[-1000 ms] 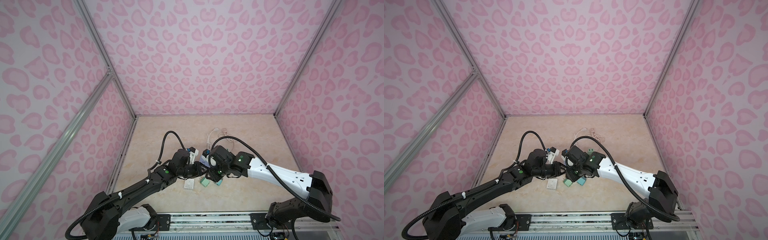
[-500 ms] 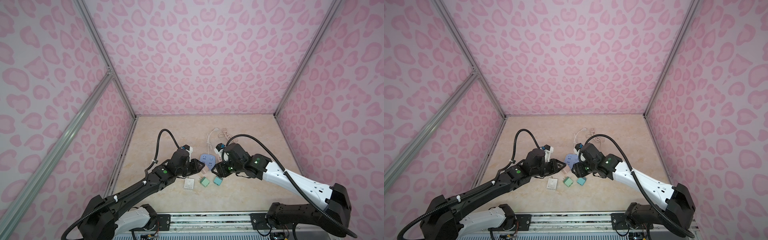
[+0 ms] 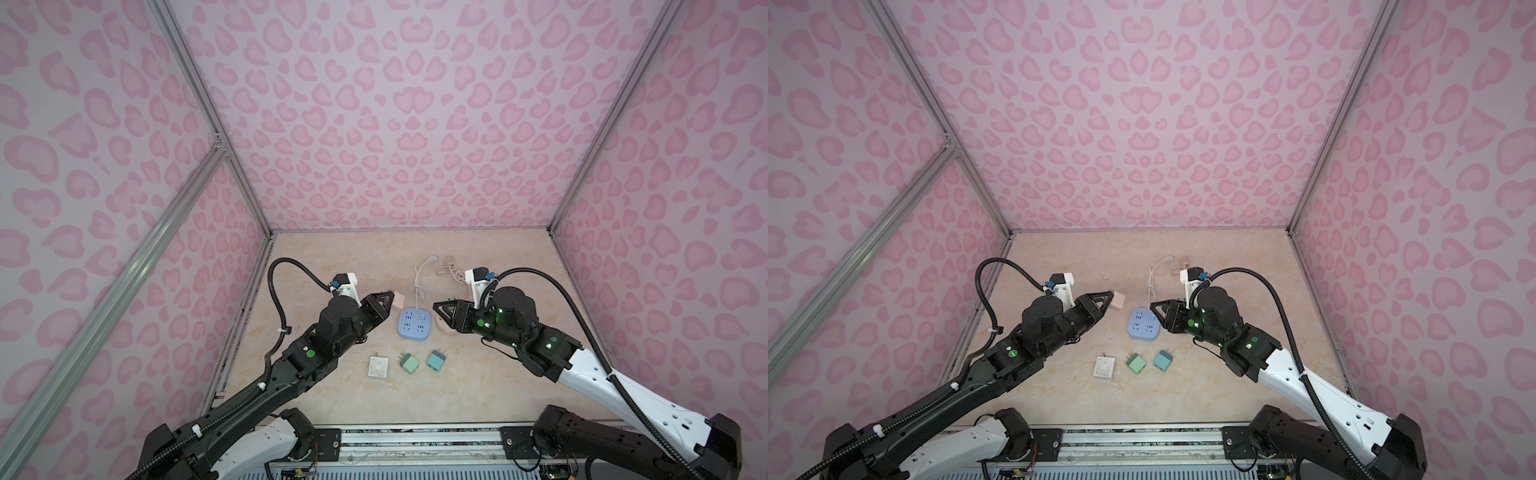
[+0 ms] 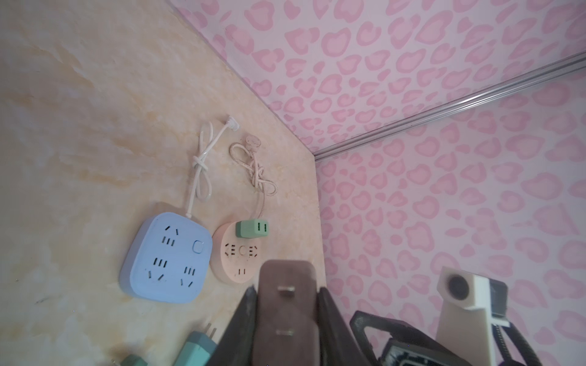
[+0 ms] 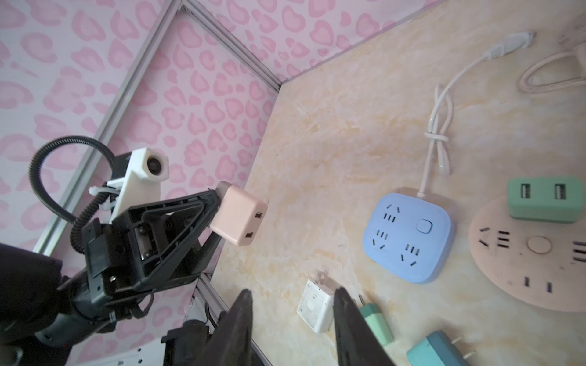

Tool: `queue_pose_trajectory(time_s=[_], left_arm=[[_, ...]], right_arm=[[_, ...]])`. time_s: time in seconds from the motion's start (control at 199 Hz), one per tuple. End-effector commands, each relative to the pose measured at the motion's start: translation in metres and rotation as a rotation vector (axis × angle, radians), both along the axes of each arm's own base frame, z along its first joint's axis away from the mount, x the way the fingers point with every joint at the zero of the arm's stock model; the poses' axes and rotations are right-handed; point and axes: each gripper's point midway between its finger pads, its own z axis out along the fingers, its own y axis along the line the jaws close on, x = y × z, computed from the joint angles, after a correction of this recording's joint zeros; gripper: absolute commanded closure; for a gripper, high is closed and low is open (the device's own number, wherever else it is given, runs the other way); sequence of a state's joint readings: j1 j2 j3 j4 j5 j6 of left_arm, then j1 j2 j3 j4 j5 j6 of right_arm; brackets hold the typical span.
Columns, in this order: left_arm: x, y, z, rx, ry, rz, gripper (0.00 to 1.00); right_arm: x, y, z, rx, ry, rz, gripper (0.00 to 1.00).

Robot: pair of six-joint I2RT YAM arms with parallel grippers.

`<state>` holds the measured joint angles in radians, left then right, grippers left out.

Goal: Insert the plug

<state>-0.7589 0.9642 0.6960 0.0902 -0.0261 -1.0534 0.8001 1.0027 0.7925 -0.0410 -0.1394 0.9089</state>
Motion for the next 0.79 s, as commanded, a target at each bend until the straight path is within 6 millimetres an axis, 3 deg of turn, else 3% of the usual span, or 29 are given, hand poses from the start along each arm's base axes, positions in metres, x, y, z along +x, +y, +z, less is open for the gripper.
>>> queue_pose_trajectory(time_s=[0.0, 0.111, 0.296, 0.412, 0.789], left_arm=[[0.008, -0.004, 0.034, -0.149, -0.078, 0.031, 0.97], [0.01, -0.011, 0.036, -0.17, -0.075, 0.011, 0.97], [0.012, -0.013, 0.04, -0.265, -0.084, 0.021, 0.97], [0.011, -0.018, 0.046, -0.301, -0.095, -0.006, 0.97], [0.006, -0.028, 0.053, -0.399, -0.09, -0.061, 0.97]], right_arm=[[0.01, 0.013, 0.017, 0.17, 0.02, -0.03, 0.59], [0.013, 0.026, 0.015, 0.245, 0.036, -0.019, 0.6], [0.01, 0.042, 0.04, 0.4, -0.028, 0.01, 0.56], [0.013, 0.049, 0.042, 0.413, -0.018, 0.019, 0.53], [0.022, 0.048, 0.052, 0.459, -0.03, 0.014, 0.56]])
